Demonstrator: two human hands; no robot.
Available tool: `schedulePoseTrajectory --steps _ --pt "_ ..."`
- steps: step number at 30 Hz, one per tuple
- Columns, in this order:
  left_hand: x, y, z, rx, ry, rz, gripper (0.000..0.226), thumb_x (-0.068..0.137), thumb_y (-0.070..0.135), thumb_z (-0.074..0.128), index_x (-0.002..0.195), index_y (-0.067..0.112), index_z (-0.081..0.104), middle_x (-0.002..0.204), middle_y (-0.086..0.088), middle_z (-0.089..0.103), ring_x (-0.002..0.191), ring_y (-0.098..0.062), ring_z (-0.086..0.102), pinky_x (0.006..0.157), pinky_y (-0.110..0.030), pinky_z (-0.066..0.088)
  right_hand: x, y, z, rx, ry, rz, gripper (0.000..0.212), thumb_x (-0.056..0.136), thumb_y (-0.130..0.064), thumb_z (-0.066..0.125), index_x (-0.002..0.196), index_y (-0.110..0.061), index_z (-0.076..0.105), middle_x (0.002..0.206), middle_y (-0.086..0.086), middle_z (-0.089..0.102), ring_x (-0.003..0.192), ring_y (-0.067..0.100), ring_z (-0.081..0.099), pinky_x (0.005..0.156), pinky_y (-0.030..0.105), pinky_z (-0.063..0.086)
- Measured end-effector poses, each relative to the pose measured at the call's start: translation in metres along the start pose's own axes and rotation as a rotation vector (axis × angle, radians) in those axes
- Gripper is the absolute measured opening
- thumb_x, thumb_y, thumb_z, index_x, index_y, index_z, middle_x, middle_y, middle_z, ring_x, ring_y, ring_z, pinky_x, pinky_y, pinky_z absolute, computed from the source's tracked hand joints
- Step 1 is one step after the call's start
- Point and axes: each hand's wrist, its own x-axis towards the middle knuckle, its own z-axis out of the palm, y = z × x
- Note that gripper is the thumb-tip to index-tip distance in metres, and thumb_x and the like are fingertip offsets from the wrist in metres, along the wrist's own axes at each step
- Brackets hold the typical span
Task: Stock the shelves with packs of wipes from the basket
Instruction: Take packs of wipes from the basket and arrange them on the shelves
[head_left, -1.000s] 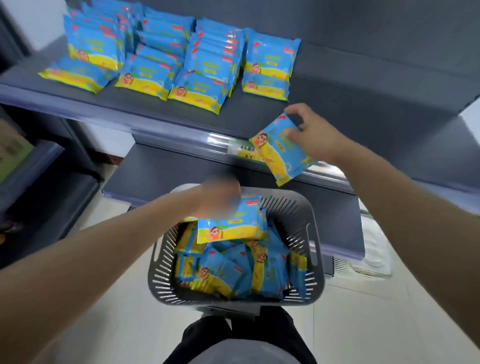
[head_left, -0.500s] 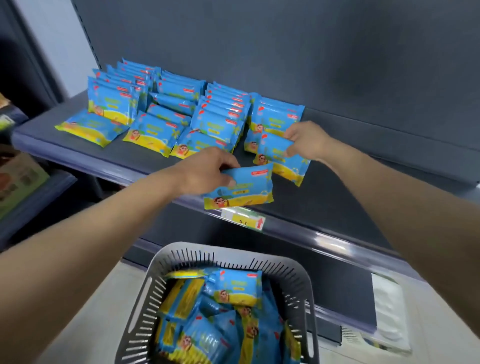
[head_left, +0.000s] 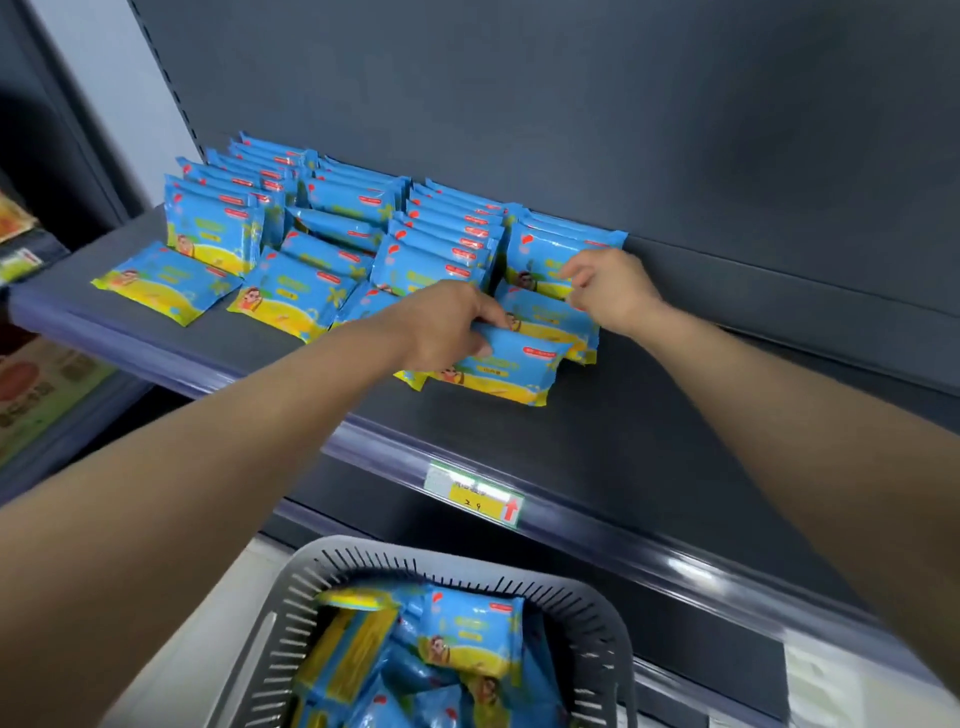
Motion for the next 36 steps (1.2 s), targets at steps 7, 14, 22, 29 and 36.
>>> schedulePoseTrajectory --steps 7,14,22,29,36 --pt "0.046 0.007 0.017 0.091 0.01 0.019 0.042 0.081 0.014 0.069 0.122 0.016 0.057 0.121 -0.005 0.059 0.109 -0.024 0.054 0.091 -0.029 0.041 -0.022 0.001 -0.02 0.074 0.132 -0.045 0.027 0.085 -0.002 0.051 0.101 -0.011 0.07 0.102 0.006 0.07 0.098 0.021 0.063 0.086 0.022 0.047" --pt "0.064 0.005 0.035 0.38 0.138 0.113 0.045 0.084 0.019 0.063 0.128 0.019 0.051 0.13 -0.006 0.051 0.123 -0.026 0.042 0.104 -0.035 0.026 -0.06 -0.006 -0.029 0.153 0.16 -0.067 0.02 0.084 -0.008 0.06 0.101 -0.011 0.069 0.103 0.004 0.069 0.095 0.02 0.063 0.091 0.031 0.049" --pt "0.023 0.013 0.012 0.282 0.372 0.193 0.038 0.087 0.017 0.058 0.125 0.014 0.054 0.118 -0.009 0.054 0.116 -0.029 0.046 0.1 -0.034 0.024 -0.1 -0.034 -0.043 0.074 0.192 -0.074 0.023 0.086 -0.011 0.058 0.108 -0.012 0.065 0.114 0.008 0.061 0.105 0.023 0.058 0.094 0.035 0.046" --pt "-0.056 0.044 -0.037 0.324 0.65 0.327 0.035 0.086 0.016 0.06 0.12 0.009 0.057 0.114 -0.012 0.057 0.112 -0.031 0.048 0.1 -0.035 0.025 -0.142 -0.092 -0.068 -0.196 0.357 -0.197 0.031 0.088 -0.018 0.056 0.119 -0.012 0.058 0.124 0.007 0.053 0.118 0.026 0.046 0.098 0.039 0.038" --pt "-0.135 0.082 -0.085 0.48 0.867 0.459 0.041 0.078 0.016 0.063 0.117 0.006 0.057 0.113 -0.014 0.057 0.107 -0.034 0.051 0.097 -0.035 0.024 -0.191 -0.161 -0.103 -0.301 0.576 -0.265 0.035 0.088 -0.027 0.058 0.12 -0.014 0.055 0.126 0.005 0.05 0.118 0.026 0.043 0.095 0.036 0.033"
